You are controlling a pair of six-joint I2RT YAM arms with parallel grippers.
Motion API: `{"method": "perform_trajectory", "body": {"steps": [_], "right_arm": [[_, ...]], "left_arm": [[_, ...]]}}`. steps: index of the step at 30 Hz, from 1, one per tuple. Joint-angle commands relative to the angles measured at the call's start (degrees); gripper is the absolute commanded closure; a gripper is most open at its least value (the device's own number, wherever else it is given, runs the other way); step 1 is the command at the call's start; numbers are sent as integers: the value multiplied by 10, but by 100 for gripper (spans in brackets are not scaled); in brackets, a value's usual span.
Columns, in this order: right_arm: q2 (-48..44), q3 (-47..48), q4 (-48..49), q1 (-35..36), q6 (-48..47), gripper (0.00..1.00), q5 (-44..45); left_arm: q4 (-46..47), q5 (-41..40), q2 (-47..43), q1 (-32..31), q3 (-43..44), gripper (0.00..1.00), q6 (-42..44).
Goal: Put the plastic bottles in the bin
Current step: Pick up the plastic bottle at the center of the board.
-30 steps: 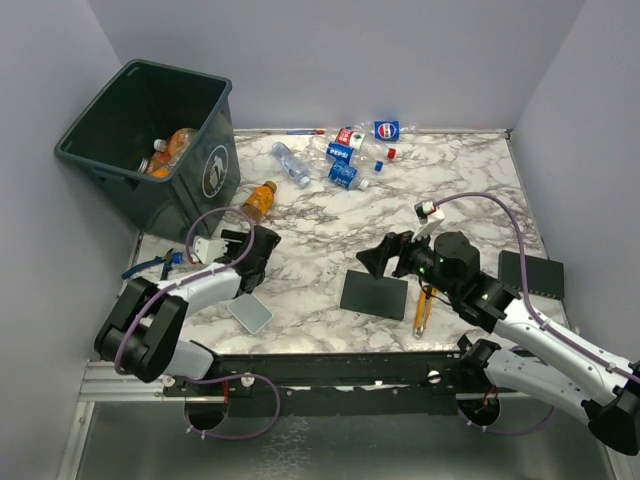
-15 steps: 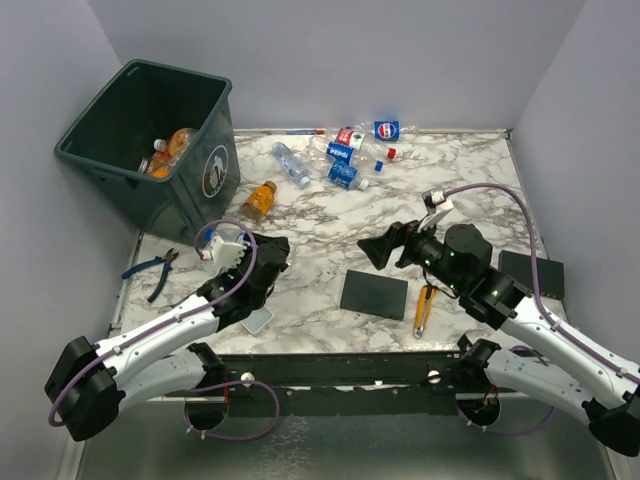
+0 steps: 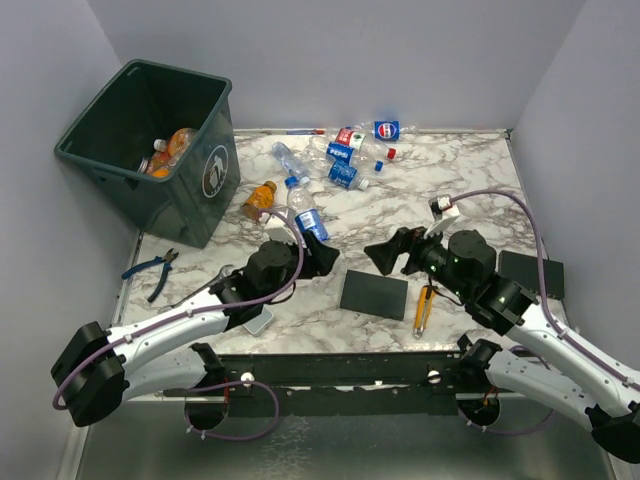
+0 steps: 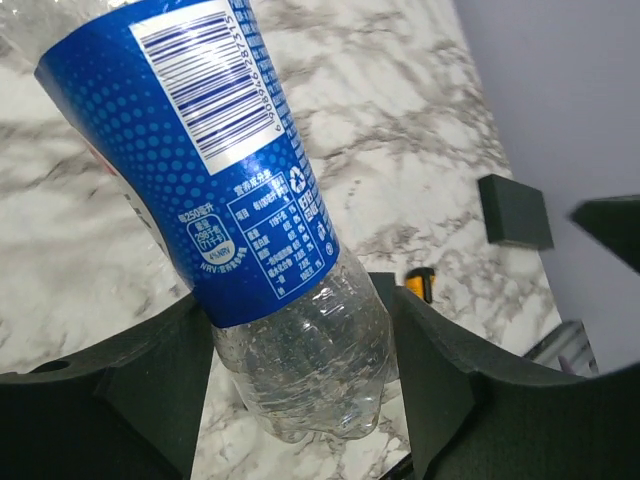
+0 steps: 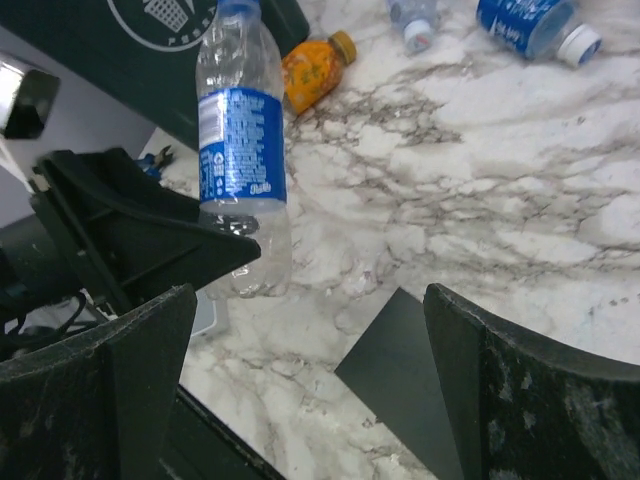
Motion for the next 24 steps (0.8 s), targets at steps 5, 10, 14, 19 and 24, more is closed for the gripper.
{"method": "perform_trajectory", "body": {"steps": [5,10,14,19,24], "right_arm": [[-26,-40,140,4,100,0,-116],[-13,-24,177,3,117,0,-101],[14,-9,180,3,106,0,-101],[70,9,178,3,110,2,-133],[95,4,204,4,117,6,-149]], "left_arm": [[194,265,-39,-2,-10,81,311],[226,355,-38,-2,-14,82,356],[245,355,-47,-7,-25,85,379],[246,357,-48,-11,-19,86,384],[246,341,-49,-22,-20,87,387]]}}
